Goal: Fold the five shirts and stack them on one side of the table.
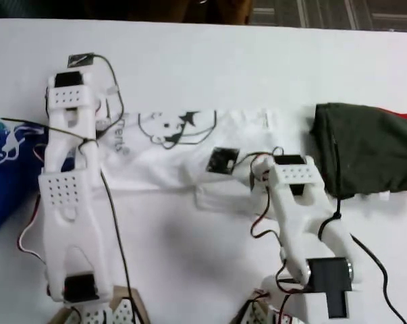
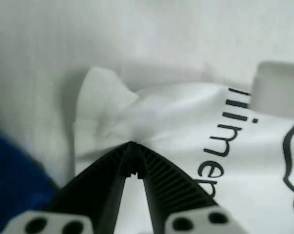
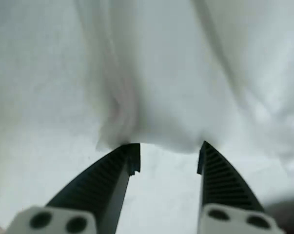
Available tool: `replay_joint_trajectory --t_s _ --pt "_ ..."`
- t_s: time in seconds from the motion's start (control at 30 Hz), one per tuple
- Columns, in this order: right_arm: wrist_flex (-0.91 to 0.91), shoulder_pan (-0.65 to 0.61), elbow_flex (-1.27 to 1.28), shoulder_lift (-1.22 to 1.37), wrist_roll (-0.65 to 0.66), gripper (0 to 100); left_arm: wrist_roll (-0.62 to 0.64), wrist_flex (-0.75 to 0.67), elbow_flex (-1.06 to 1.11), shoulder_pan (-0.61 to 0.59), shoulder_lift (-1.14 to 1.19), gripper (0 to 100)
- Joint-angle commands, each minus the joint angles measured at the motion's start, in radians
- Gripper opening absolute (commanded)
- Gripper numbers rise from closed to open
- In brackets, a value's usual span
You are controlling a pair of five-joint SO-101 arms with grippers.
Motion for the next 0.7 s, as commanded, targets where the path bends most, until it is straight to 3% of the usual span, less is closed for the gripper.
replay_joint_trajectory --t_s 0.0,0.1,0.23,0.3,0.67 --pt "-0.059 -0.013 -0.003 0.028 0.008 20.4 -0.002 -0.025 -0.012 -0.005 0.002 3" --pt "-0.090 -0.010 -0.034 0.084 0.006 18.0 -0.002 -0.025 -0.012 -0.005 0.002 3" --pt "-0.084 -0.005 -0.100 0.124 0.003 0.5 -0.002 -0.025 -0.012 -0.005 0.002 3" --pt "-0.084 -0.004 -0.118 0.124 0.003 3.9 -0.002 -0.025 -0.012 -0.005 0.002 3" --pt "0.027 -0.004 -0.315 0.125 0.000 1.9 -0.002 -0.025 -0.012 -0.005 0.002 3"
